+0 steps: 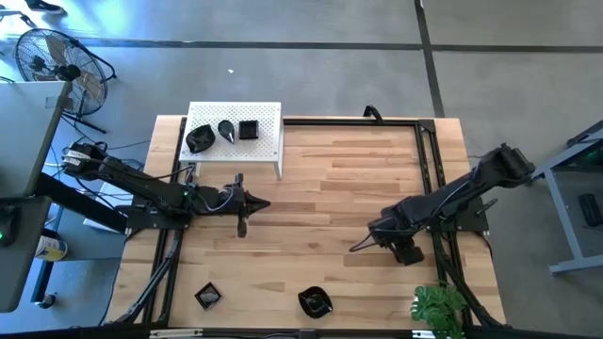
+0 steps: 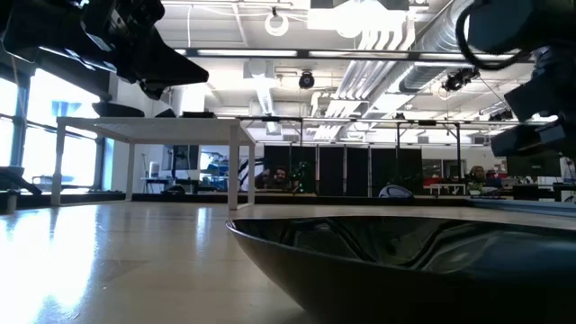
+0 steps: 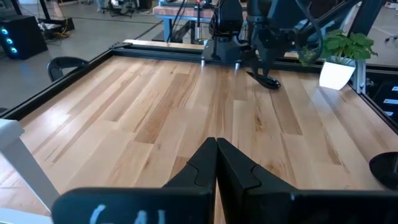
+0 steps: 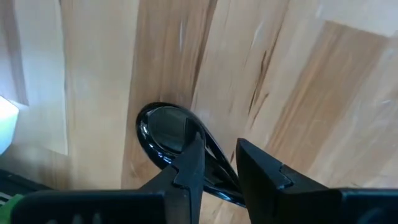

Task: Pick & Place Mini shaped plates
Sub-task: Stack the black drop shaped plate on top of the stacked black drop shaped plates on the shelf

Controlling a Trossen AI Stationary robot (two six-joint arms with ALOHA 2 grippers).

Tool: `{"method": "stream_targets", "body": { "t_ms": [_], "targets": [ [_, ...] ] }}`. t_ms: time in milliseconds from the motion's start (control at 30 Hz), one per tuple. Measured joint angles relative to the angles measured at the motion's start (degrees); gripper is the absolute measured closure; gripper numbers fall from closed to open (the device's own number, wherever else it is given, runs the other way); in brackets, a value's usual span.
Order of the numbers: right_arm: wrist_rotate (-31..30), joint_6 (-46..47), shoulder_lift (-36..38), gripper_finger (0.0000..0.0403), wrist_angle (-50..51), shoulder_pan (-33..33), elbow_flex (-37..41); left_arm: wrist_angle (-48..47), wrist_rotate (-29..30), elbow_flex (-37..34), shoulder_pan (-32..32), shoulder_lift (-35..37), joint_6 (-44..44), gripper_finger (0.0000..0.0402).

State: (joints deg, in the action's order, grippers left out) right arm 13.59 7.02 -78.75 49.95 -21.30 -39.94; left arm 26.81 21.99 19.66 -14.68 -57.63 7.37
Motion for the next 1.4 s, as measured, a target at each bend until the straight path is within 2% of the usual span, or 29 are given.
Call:
{"method": "stream_targets", "body": {
  "t_ms": [267,400,633,900,1200,1400],
  "targets": [
    [3.46,-1.57,-7.85,0.0320,-0.29,0.27,0.00,0.00,0.01,0.02,0.00,0.00,0.44,0.0401],
    [3.97,-1.90,-9.52,0.0321,-0.32,0.28,-0.16,0.02,0.03,0.02,0.00,0.00,0.62,0.0401],
    [4.80,-2.01,-9.65,0.0329,-0.37,0.29,-0.17,0.02,0.08,0.04,0.00,0.00,0.62,0.0401],
    [5.79,0.31,-9.70,0.0397,-0.26,0.29,-0.04,0.02,0.18,0.04,0.00,0.00,0.62,0.0401],
    [8.71,3.76,-9.72,0.0399,0.86,2.19,-1.56,0.02,-0.90,0.04,0.00,0.00,0.69,0.0401],
    [5.41,10.45,-7.59,0.0399,-2.86,2.46,-6.18,0.04,-4.47,0.04,0.02,-0.02,0.14,0.0401]
  ]
}}
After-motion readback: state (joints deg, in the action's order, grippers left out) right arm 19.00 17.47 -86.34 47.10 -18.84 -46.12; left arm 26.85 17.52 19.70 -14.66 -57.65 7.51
